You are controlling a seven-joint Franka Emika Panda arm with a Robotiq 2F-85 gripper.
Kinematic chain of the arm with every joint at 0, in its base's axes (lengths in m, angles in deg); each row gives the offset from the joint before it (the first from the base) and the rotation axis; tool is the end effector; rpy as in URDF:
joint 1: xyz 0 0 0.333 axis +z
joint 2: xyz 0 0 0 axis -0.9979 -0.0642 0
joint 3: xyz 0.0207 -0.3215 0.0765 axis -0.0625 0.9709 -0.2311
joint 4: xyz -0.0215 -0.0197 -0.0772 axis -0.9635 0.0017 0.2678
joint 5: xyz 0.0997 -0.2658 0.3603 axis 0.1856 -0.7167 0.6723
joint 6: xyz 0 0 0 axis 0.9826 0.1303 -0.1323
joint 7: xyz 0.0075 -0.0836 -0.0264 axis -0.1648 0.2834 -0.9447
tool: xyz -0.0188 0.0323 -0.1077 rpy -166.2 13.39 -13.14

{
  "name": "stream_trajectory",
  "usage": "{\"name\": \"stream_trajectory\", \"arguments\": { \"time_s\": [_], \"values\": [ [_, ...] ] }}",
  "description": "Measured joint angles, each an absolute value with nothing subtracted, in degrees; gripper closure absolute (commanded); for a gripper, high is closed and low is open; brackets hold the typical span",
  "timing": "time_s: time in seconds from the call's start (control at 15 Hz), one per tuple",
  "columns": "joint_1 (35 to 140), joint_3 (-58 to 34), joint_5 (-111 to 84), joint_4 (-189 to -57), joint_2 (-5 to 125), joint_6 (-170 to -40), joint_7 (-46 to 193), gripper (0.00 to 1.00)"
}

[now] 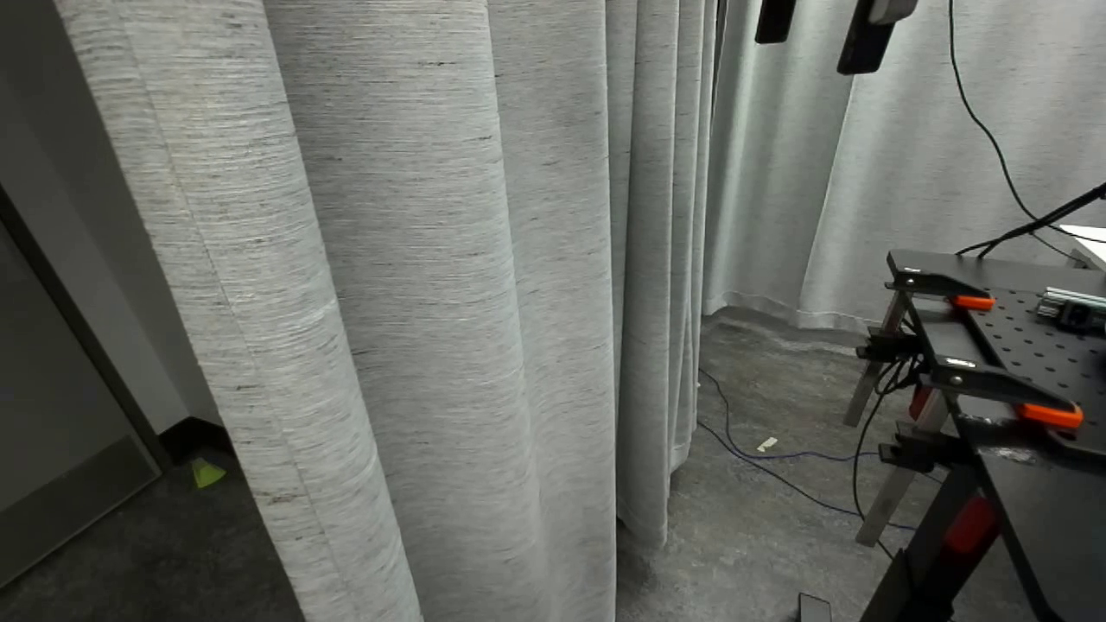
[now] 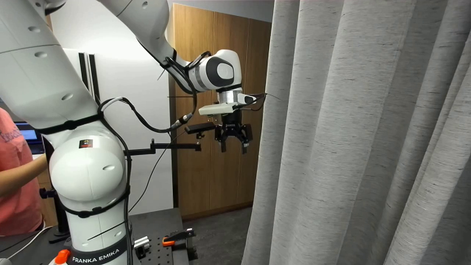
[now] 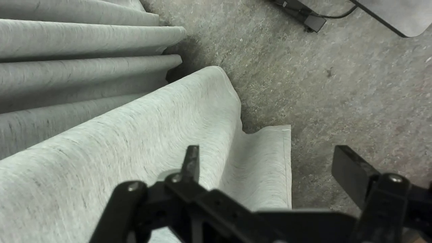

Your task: Move the curtain to the right

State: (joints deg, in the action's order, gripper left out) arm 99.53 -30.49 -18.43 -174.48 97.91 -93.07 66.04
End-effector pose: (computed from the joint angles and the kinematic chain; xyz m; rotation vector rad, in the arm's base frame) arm 0.4200 0.2093 0.3776 2.8153 0.8521 0.0390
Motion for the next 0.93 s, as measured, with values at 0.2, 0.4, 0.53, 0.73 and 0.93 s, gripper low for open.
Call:
{"name": "stream_trajectory", "arguments": {
  "time_s": [0.2,0.4,0.53,0.73,0.93],
  "values": [
    [99.78,-30.7,-17.89,-173.08,95.63,-95.29,66.04,0.0],
    [101.05,-31.17,-16.14,-169.61,92.24,-98.85,66.03,0.0],
    [102.04,-31.69,-14.61,-166.56,89.73,-100.66,66.0,0.0],
    [103.11,-32.42,-12.78,-162.03,86.07,-102.5,65.7,0.0],
    [103.75,-32.82,-11.33,-157.92,82.66,-105.27,64.25,0.0]
  ]
}}
